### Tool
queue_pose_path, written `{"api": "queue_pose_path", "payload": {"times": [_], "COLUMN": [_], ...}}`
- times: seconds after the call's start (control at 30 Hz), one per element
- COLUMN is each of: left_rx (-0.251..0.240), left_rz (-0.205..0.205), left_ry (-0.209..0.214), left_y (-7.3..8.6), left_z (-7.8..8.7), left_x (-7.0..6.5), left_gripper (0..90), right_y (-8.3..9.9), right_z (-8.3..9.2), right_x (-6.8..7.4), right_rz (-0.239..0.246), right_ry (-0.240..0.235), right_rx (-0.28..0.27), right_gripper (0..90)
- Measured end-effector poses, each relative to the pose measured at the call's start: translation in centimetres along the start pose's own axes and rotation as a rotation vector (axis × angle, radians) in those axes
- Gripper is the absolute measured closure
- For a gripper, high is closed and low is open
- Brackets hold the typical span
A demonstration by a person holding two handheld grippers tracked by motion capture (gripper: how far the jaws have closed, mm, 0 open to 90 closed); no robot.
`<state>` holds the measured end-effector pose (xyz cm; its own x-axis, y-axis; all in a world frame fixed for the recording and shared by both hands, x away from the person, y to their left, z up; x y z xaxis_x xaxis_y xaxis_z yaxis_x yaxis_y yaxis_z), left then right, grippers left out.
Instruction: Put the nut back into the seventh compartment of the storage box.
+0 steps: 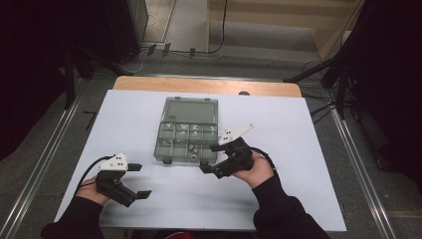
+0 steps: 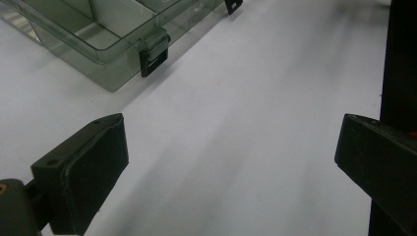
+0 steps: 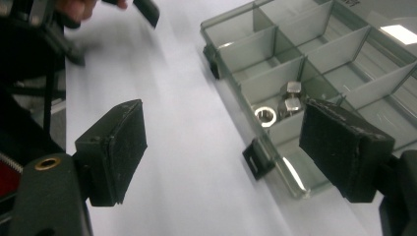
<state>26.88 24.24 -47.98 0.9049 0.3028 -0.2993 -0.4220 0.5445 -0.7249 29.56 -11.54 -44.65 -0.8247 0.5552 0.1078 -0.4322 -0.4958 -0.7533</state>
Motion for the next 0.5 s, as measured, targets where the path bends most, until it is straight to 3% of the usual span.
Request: {"api": "queue_pose_path", "payload": {"times": [0.1,0.5], "left_rx": [0.003,-0.004], "left_rz": [0.002,0.003], "left_ry": [-0.002,0.000], "left_y": [0.0,0.0], "left_z": [0.1,0.1], "left_x": [0.1,0.1], "left_gripper": [0.0,0.0], "right_y": [0.8,4.5], "right_z": [0.6,2.7], "right_x": [0.0,0.1], "right_rz": [-0.025,-0.020], "right_ry": [0.005,0.066], "right_rx": [-0.006,0.001], "right_gripper": [19.2,17.3]}}
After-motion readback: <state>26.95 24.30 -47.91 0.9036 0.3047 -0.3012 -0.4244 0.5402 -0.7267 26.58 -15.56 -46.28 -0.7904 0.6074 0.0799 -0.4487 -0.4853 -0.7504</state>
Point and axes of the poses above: each handheld gripper's, and its own axes: z roughly backward along the jaws, y roughly out of its underside, x roughly to its left, the point moved 1 cm from there along -z, roughly forward along the jaws, and after that the axes turned 9 degrees about y, right-handed, at the moved point
